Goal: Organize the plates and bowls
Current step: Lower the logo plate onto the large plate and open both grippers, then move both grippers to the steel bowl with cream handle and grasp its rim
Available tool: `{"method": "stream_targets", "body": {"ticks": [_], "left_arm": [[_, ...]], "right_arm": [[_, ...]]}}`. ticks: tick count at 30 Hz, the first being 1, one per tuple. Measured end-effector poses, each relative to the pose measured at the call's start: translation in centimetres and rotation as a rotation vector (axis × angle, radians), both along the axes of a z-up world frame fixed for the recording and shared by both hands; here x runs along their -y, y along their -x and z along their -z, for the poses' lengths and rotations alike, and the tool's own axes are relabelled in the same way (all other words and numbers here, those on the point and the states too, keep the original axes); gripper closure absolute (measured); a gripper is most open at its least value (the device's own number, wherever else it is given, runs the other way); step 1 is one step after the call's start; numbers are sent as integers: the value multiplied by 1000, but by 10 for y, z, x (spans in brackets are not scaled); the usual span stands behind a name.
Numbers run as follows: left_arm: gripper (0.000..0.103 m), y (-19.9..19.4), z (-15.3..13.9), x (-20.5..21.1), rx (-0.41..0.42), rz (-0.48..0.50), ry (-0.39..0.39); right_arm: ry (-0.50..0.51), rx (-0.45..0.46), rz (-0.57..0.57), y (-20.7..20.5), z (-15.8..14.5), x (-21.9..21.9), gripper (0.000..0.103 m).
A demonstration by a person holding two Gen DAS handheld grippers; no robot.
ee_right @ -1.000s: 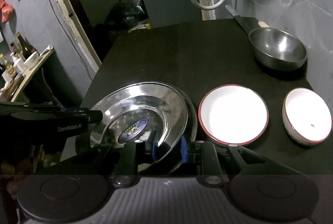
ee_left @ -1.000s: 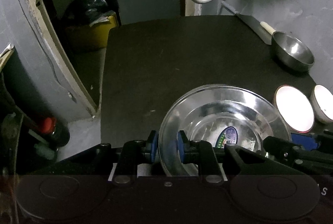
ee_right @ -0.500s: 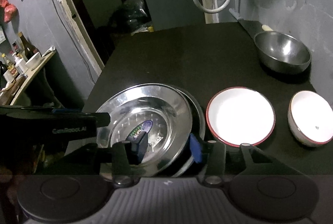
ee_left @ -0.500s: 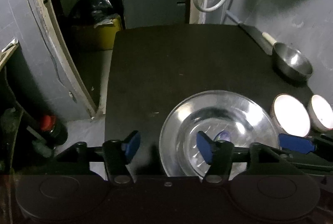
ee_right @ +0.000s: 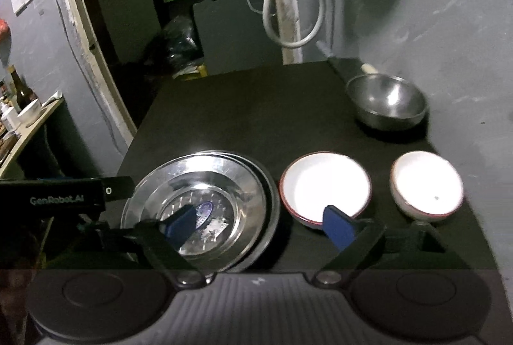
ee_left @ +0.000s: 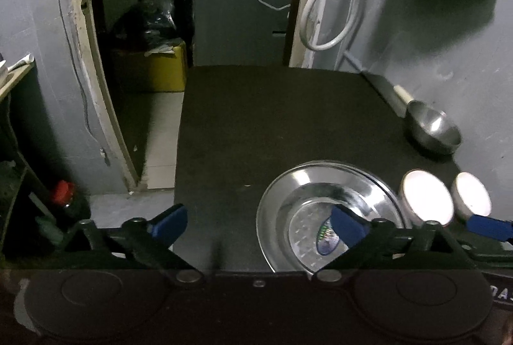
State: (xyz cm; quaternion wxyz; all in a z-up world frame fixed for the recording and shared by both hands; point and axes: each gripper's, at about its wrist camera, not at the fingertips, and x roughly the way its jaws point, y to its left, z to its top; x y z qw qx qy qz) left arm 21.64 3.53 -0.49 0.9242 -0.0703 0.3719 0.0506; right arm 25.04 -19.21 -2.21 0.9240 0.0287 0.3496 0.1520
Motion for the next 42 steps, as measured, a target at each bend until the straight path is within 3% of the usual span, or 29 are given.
{"method": "stream_targets", "body": {"ticks": [1, 8, 19, 27, 33, 42], "left_arm": [[2, 4, -2, -1, 12, 1, 8], [1, 37, -18, 2, 125, 31, 61], [1, 23, -40, 29, 195, 113, 71], [1, -20, -56, 41, 193, 128, 62], [1, -69, -70, 59, 206, 104, 10], [1, -158, -47, 103, 138, 145, -31]], "right_arm": [[1, 11, 14, 6, -4, 2, 0], [10, 72, 91, 42, -28, 18, 0], [16, 51, 172, 57, -34, 45, 0], [-27, 56, 226, 32, -29, 77, 0], [-28, 74, 228, -8, -22, 99, 0], [-166, 25, 220, -101, 7, 122, 0]]}}
